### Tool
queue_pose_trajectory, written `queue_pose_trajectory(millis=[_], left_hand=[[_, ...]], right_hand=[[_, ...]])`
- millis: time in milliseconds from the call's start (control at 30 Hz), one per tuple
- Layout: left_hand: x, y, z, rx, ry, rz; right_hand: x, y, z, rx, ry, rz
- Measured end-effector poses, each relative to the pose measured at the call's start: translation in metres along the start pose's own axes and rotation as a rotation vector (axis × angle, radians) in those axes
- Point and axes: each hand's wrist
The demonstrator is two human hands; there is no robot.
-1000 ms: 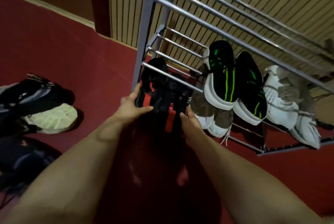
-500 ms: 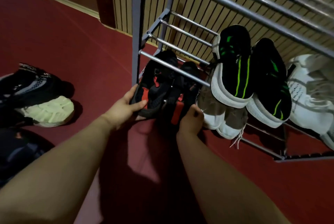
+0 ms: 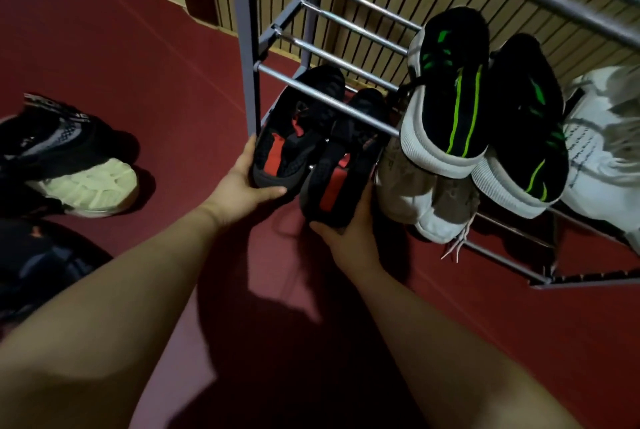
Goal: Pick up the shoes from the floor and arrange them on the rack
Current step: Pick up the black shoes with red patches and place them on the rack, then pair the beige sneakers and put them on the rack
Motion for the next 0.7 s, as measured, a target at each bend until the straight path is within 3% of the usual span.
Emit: queue_pose_trajectory(millis=[267,433,700], left_hand=[[0.009,0.004,0.017,0.018,0.01,0.046],[0.011,0.013,0.027,0.05,0.087,0.469],[-0.004,-0.05,-0.012,-0.055,0.244,0.783]], right_hand=[[-0.012,0.005,0.014,0.061,0.017,-0.031],[-0.011,0.008,0.029,0.116,0.114,-0.059],[-0.023,0.043,-0.024,0.234,0.335,0.002]])
Point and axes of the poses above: each hand's wrist, its own z-axis towards the middle knuckle, its own y-axis out of the palm, x = y × z, and after that the axes turned 11 degrees about x, right-handed
